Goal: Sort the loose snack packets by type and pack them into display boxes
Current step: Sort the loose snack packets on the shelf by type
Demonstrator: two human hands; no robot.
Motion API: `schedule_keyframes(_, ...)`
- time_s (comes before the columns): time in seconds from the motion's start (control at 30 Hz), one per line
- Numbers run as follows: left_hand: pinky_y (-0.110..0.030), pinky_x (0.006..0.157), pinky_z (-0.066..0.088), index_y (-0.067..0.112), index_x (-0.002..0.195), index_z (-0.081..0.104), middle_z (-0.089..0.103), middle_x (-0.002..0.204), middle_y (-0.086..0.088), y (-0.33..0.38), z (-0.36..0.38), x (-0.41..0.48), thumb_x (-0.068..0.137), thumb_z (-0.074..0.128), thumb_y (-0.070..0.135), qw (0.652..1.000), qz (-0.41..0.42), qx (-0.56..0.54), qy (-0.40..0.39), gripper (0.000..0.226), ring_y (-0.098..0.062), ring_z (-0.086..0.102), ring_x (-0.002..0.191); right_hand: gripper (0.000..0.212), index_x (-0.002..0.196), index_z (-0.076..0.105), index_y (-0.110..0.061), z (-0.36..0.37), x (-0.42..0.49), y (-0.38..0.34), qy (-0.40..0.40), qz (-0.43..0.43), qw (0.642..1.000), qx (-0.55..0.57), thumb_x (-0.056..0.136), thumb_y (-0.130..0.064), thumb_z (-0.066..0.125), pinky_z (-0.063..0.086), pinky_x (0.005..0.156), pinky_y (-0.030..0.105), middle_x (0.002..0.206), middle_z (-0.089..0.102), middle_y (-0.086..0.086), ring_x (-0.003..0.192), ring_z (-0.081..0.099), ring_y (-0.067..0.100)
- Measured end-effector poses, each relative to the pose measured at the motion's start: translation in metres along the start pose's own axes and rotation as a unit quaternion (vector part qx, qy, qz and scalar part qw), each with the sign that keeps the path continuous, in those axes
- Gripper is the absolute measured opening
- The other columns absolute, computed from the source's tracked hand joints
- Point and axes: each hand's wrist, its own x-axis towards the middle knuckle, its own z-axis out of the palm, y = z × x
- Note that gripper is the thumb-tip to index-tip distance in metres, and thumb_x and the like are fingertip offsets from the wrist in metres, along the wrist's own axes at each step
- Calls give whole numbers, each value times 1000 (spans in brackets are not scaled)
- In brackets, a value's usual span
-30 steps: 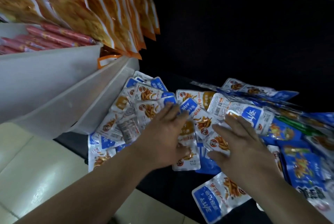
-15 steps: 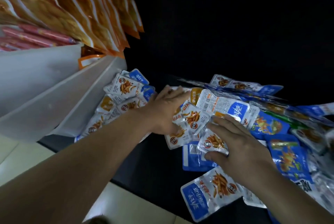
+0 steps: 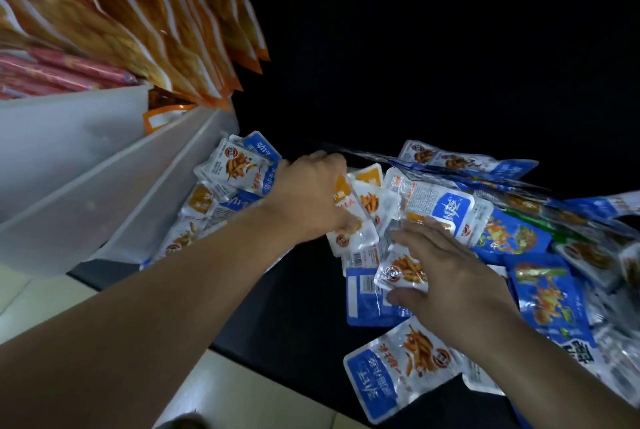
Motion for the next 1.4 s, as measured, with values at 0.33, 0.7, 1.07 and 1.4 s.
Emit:
schedule_keyframes(0.33, -42, 83, 64, 12, 108, 77, 81, 99, -2, -10, -23, -84, 77, 89, 20, 756, -227, -610, 72, 35, -20, 79, 93, 61, 143, 57, -33, 3, -4, -20, 122, -16, 992, -8, 87, -52, 72, 30, 122, 45, 156, 46, -9, 150, 34, 15)
schedule_keyframes(0.7, -49, 97, 57, 29, 109, 75, 80, 105, -1, 3, -8, -111, 94, 72, 22, 714, -267, -646, -52, 17, -22, 76, 101, 11, 93, 72, -31, 15, 7, -79, 92, 133, 854, 495, 100, -29, 63, 60, 80, 60, 81, 74, -1, 79, 71, 29)
schedule_keyframes(1.07, -21, 77, 57, 36, 101, 70, 78, 97, 15, -75, -25, -91, 88, 79, 18, 899, -195, -374, 116, 24, -7, 74, 98, 8, 97, 75, -31, 3, 15, -76, 115, 98, 864, 481, 93, -24, 75, 57, 63, 20, 87, 75, -16, 79, 70, 1)
schedule_keyframes(1.4, -78, 116, 0, 27, 134, 62, 32, 163, -8, -8, -35, -50, 80, 67, 56, 971, -62, 224, 48, 61, -41, 11, 156, 43, 130, 68, -18, -37, 16, -1, 348, -7, 936, 55, 89, -29, 72, 40, 110, 44, 143, 53, 6, 137, 42, 32)
